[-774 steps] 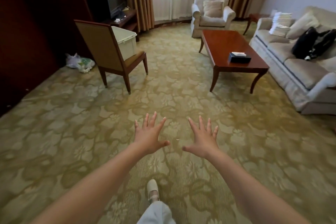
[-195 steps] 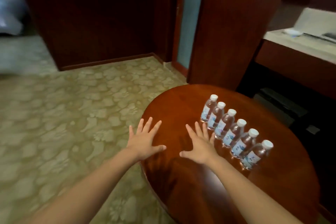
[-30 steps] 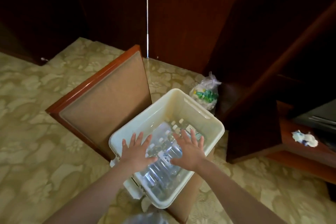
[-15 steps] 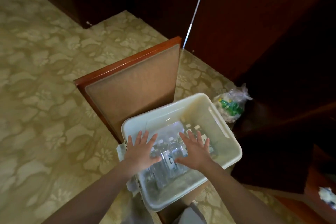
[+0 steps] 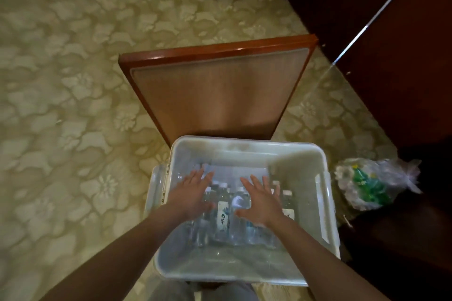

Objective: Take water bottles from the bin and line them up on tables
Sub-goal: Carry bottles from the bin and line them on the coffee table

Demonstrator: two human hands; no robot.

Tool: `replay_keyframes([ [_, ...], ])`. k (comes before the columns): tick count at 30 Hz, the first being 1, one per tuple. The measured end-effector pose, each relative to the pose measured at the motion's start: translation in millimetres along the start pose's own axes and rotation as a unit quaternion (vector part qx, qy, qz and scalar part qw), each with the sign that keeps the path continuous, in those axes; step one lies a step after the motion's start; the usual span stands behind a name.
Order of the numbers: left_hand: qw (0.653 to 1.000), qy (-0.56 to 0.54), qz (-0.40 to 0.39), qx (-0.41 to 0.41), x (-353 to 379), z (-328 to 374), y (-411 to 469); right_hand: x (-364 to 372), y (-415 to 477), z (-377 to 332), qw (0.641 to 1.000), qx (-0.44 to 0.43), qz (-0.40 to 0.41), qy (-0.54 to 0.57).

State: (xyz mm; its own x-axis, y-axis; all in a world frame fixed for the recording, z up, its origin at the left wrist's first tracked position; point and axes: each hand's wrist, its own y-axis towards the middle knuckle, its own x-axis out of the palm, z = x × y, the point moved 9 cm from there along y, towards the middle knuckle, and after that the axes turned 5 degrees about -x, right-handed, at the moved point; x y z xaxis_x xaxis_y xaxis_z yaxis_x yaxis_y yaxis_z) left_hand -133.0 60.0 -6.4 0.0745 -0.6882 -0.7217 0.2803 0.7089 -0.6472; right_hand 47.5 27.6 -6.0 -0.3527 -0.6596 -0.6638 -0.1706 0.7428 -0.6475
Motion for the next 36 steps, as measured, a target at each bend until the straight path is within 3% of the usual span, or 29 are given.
replay_keyframes([
  [7, 0.995, -0.06, -0.059, -0.056, 44.6, -5.3, 39.3, 31.9, 60.6, 32.6, 0.997, -0.044, -0.062, 0.013],
  [18, 0.975, -0.16, -0.063, -0.139, 96.9, -29.9, 90.4, 75.8, 133.6, 34.2, 0.983, -0.113, -0.13, 0.068],
  [25, 0.972, -0.161, -0.049, -0.163, 108.2, -33.4, 96.2, 104.7, 160.9, 24.5, 0.971, -0.163, -0.177, -0.003],
  [36, 0.975, -0.139, -0.038, -0.168, 107.1, -31.4, 93.8, 97.9, 148.5, 5.3, 0.967, -0.225, -0.121, -0.007],
])
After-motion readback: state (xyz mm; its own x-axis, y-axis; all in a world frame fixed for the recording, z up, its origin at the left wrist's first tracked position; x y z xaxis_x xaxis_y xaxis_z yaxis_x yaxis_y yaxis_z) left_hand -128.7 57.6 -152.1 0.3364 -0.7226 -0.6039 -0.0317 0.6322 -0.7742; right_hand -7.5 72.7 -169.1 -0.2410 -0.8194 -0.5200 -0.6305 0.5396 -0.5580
